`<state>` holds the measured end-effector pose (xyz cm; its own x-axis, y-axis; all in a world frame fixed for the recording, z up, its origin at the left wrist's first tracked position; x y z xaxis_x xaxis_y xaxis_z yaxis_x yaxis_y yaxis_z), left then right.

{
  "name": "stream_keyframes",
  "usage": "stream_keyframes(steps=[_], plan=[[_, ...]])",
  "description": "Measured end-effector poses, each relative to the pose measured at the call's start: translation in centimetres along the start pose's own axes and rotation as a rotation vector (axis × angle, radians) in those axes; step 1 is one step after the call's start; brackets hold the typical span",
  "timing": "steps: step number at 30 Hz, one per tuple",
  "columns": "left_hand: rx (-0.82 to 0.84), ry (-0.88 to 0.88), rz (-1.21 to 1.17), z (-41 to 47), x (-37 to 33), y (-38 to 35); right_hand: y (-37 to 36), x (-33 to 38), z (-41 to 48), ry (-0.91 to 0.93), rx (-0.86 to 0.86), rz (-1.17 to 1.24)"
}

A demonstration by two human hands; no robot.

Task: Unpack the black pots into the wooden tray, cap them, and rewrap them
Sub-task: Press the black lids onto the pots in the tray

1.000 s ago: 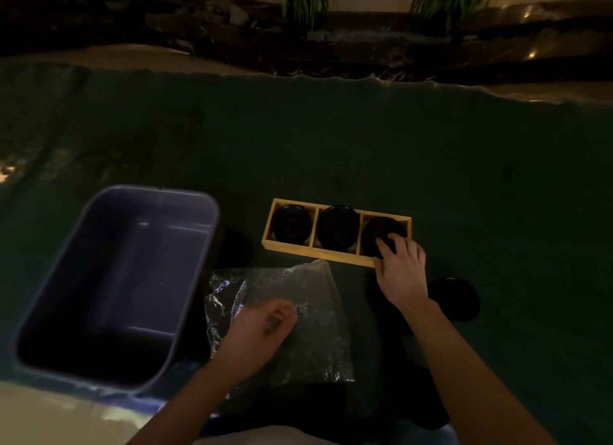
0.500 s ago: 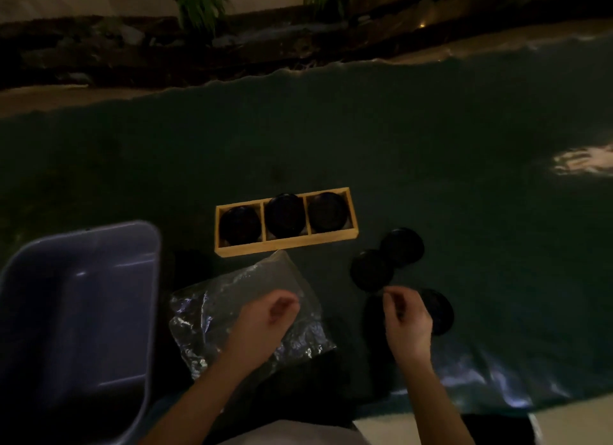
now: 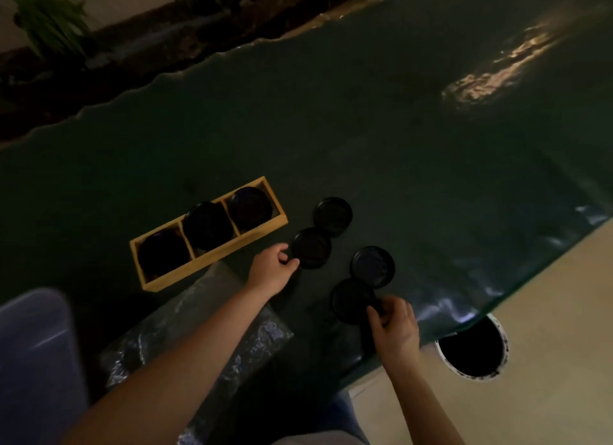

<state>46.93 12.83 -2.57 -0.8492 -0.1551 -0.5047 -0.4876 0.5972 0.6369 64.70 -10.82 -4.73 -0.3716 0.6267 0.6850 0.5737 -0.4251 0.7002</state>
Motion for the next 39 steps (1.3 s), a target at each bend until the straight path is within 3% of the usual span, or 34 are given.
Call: stream_keyframes(steps=[14, 19, 24, 28, 39], plan=[[-0.151, 0.141, 0.11, 4.3, -0.8, -3.1, -1.8, -0.9, 1.6, -0.034, 0.205, -0.142], [-0.135, 0.134, -0.019, 3.3, 0.1, -2.4, -0.5, -0.3, 2.7, 0.01, 0.231, -0.14], [-0.121, 0.139, -0.225, 1.8, 2.0, -1.6, 2.0, 2.1, 5.3, 0.167, 0.081, -0.125], [-0.124, 0.143, -0.344, 0.4, 3.3, -1.0, 2.7, 2.5, 7.8, 0.163, -0.005, -0.14], [-0.115, 0.212, -0.61, -1.7, 6.1, -0.5, -0.9, 2.9, 10.7, 0.118, 0.15, -0.118]])
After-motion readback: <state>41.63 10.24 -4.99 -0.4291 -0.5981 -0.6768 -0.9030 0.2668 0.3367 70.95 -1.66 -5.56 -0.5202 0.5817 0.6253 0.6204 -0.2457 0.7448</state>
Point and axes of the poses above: each hand's wrist, its own z-axis towards the middle knuckle, its own y-axis out of the back of the hand, x = y × z, the point moved 5 cm from there along z, towards the middle knuckle, and after that the axes turned 7 degrees about y, right-handed, at the moved point
